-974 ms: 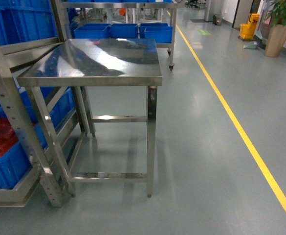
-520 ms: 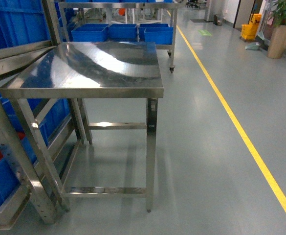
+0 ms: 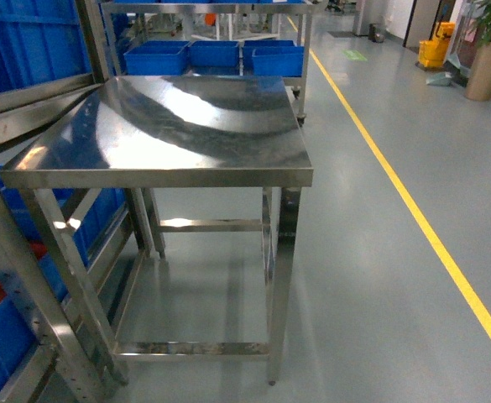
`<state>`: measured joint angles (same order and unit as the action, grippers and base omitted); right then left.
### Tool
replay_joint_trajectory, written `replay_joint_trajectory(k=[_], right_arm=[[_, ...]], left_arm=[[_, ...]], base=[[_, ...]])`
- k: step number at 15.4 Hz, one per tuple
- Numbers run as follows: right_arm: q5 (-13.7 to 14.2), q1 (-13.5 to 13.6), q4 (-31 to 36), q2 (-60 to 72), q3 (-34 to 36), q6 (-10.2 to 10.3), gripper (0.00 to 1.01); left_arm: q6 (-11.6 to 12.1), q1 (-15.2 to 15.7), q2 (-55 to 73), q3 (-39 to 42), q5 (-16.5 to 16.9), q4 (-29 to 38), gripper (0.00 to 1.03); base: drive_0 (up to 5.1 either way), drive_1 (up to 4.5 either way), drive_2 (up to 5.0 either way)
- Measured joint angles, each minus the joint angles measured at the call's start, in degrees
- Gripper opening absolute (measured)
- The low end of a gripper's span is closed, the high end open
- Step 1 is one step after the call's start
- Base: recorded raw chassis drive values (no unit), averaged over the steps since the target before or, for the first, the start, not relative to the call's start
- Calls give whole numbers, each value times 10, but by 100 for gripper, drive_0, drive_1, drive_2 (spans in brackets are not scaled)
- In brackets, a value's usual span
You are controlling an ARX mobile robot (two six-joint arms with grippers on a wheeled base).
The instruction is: Sort blue parts and orange caps into right shelf containers
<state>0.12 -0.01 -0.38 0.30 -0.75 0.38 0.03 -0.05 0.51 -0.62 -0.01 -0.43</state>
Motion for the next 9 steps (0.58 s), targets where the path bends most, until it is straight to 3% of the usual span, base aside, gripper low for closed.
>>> replay_joint_trajectory(k=[9], right_arm=[[-2,0,0,0,0,0,45]], left_arm=[[0,0,0,0,0,0,42]], base=[[2,417,-413]])
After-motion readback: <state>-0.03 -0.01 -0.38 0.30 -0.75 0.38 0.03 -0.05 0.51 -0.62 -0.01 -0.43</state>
